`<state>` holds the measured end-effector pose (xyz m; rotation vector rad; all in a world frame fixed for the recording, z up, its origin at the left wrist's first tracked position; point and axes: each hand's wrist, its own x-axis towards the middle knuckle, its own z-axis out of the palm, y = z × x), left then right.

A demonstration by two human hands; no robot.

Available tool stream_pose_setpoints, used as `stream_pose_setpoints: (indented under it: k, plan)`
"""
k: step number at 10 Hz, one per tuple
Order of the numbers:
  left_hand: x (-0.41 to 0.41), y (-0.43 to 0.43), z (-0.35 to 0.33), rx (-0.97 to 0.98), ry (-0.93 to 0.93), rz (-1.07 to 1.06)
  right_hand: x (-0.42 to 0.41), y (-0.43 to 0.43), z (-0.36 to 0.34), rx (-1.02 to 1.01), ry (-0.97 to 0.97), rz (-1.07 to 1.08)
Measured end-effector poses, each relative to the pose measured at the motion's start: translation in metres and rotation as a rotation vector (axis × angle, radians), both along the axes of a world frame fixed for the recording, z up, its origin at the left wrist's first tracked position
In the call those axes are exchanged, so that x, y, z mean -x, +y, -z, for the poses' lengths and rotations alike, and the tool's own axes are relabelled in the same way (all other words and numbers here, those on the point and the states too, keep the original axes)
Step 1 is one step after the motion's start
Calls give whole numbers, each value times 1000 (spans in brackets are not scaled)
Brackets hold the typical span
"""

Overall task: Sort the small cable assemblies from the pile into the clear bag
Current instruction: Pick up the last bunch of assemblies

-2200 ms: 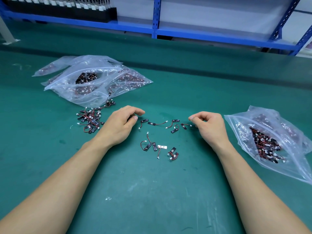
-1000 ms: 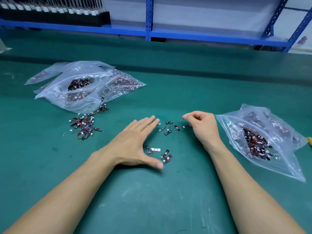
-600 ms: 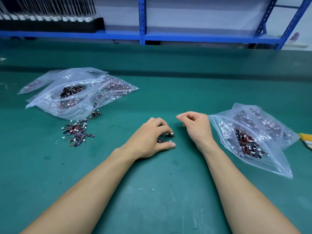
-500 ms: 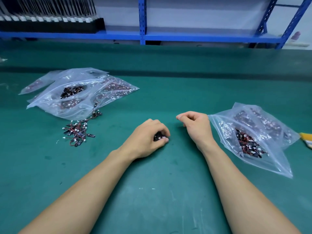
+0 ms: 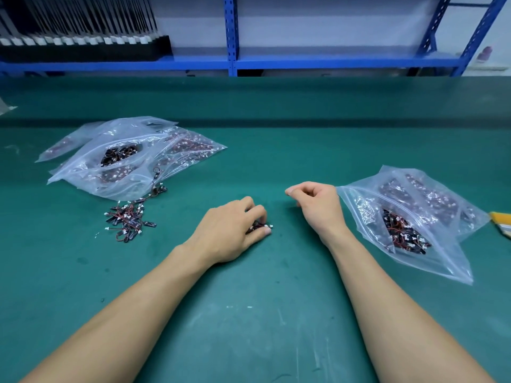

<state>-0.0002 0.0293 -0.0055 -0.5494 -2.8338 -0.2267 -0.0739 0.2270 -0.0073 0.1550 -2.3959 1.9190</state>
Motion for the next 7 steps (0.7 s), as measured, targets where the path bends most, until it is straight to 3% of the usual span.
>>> stream_pose_setpoints:
  k: [3,5,7]
  plan:
    - [3,4,3,66,62,-185,-2,1,2,-14,-16,-18]
    - [11,-2,-14,-273,-26,-297,-3,0,0,-36,-34,-11]
    - [11,47,-77,-613,-220,-56,-4,-1,-3,-54,9,-36]
